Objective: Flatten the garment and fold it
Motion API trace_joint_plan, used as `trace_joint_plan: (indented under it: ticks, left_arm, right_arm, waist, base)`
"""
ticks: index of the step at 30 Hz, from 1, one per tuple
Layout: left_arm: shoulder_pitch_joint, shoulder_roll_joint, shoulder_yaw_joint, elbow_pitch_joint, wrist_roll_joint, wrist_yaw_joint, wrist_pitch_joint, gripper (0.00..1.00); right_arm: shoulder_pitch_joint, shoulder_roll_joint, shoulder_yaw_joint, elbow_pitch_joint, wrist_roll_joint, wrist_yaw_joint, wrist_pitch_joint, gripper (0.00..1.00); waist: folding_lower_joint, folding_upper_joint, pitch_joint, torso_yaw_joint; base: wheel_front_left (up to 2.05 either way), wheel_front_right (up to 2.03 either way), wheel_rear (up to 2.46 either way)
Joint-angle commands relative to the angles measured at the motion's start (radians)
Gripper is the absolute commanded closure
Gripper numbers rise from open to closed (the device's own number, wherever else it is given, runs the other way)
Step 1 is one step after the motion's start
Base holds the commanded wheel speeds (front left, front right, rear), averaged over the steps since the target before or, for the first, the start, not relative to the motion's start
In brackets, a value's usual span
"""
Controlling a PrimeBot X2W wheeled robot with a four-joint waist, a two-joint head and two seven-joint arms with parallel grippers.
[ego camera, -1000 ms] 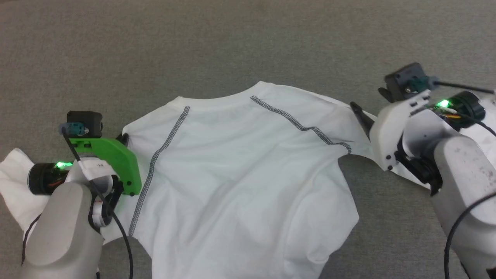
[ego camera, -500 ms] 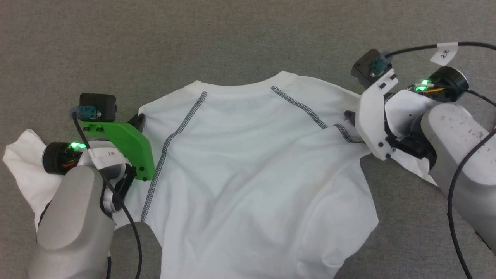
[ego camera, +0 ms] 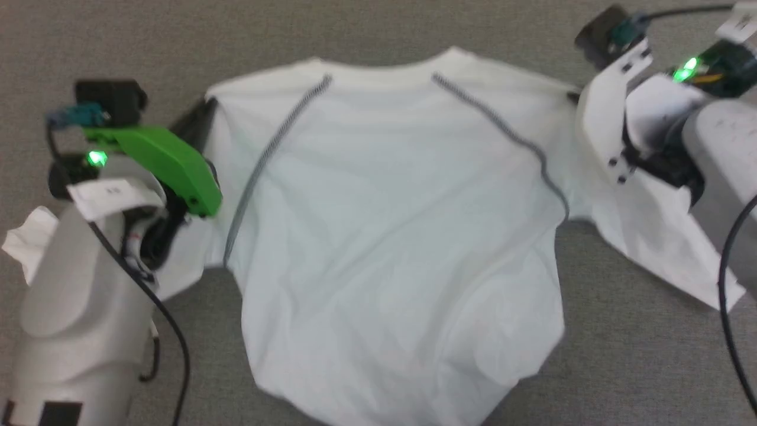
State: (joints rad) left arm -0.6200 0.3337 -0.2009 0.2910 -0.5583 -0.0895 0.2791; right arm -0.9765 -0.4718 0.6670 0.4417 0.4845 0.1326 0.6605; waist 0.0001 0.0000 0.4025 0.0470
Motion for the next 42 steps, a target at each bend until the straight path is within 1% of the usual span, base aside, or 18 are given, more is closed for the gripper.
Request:
trace_joint_plan:
  ticks: [1, 4, 6, 10, 14, 16, 21, 23, 27, 30, 34, 37, 42]
  left_arm:
    - [-0.052, 0.016, 0.017, -0.013, -0.024, -0.008, -0.004, 1.0]
    - [-0.135, 0.027, 0.048, -0.028, -0.045, -0.005, -0.001, 1.0]
    - [-0.201, 0.041, 0.061, -0.037, -0.037, 0.005, -0.002, 1.0]
    - [-0.341, 0.052, 0.087, -0.046, -0.013, 0.04, -0.024, 1.0]
    - [-0.487, 0.065, 0.118, -0.037, 0.021, 0.081, -0.077, 1.0]
    - [-0.563, 0.079, 0.128, -0.027, 0.05, 0.099, -0.118, 1.0]
    - [-0.715, 0.084, 0.168, 0.003, 0.08, 0.144, -0.221, 1.0]
    - [-0.775, 0.087, 0.185, 0.021, 0.085, 0.157, -0.261, 1.0]
    - [-0.873, 0.101, 0.205, 0.051, 0.101, 0.165, -0.342, 1.0]
    - [-0.91, 0.11, 0.203, 0.071, 0.117, 0.16, -0.4, 1.0]
    - [-0.905, 0.113, 0.174, 0.122, 0.12, 0.129, -0.393, 1.0]
    - [-0.844, 0.119, 0.143, 0.171, 0.131, 0.104, -0.38, 1.0]
    - [-0.662, 0.136, 0.067, 0.27, 0.158, 0.06, -0.316, 1.0]
  right_arm:
    - [-0.045, -0.012, -0.012, -0.002, -0.009, -0.002, -0.016, 1.0]
    - [-0.111, -0.026, -0.037, -0.009, -0.023, -0.002, -0.038, 1.0]
    - [-0.162, -0.033, -0.063, -0.01, -0.037, -0.002, -0.051, 1.0]
    - [-0.265, -0.043, -0.115, -0.011, -0.078, -0.002, -0.063, 1.0]
    - [-0.375, -0.042, -0.185, -0.009, -0.136, -0.002, -0.082, 1.0]
    - [-0.437, -0.034, -0.234, -0.006, -0.179, -0.002, -0.103, 1.0]
    - [-0.56, 0.004, -0.343, 0.006, -0.293, -0.002, -0.179, 1.0]
    - [-0.606, 0.023, -0.386, 0.007, -0.345, -0.002, -0.218, 1.0]
    - [-0.68, 0.063, -0.473, 0.013, -0.452, -0.002, -0.306, 1.0]
    - [-0.708, 0.092, -0.51, 0.032, -0.513, -0.002, -0.365, 1.0]
    - [-0.691, 0.11, -0.505, 0.073, -0.531, -0.002, -0.421, 1.0]
    - [-0.633, 0.115, -0.473, 0.106, -0.511, -0.002, -0.455, 1.0]
    - [-0.472, 0.111, -0.397, 0.164, -0.429, -0.002, -0.506, 1.0]
  waist:
    - [-0.0001, 0.0, -0.005, -0.012]
    - [-0.0001, 0.0, 0.006, -0.025]
    - [-0.0001, 0.0, 0.022, -0.035]
    - [-0.0001, 0.0, 0.061, -0.052]
    - [-0.0001, 0.0, 0.105, -0.068]
    - [-0.0001, 0.0, 0.128, -0.076]
    - [-0.0001, 0.0, 0.17, -0.095]
    - [-0.0001, 0.0, 0.185, -0.103]
    - [-0.0001, 0.0, 0.203, -0.116]
    - [-0.0001, 0.0, 0.211, -0.121]
    - [-0.0001, 0.0, 0.218, -0.117]
    - [-0.0001, 0.0, 0.217, -0.112]
    - [-0.0001, 0.0, 0.191, -0.104]
  base:
    - [0.0, 0.0, 0.0]
    - [0.0, 0.0, 0.0]
    - [0.0, 0.0, 0.0]
    - [0.0, 0.0, 0.0]
    - [0.0, 0.0, 0.0]
    - [0.0, 0.0, 0.0]
    - [0.0, 0.0, 0.0]
    - [0.0, 0.0, 0.0]
    - [0.0, 0.0, 0.0]
    - [0.0, 0.0, 0.0]
    - [0.0, 0.0, 0.0]
    - [0.0, 0.0, 0.0]
    - [0.0, 0.0, 0.0]
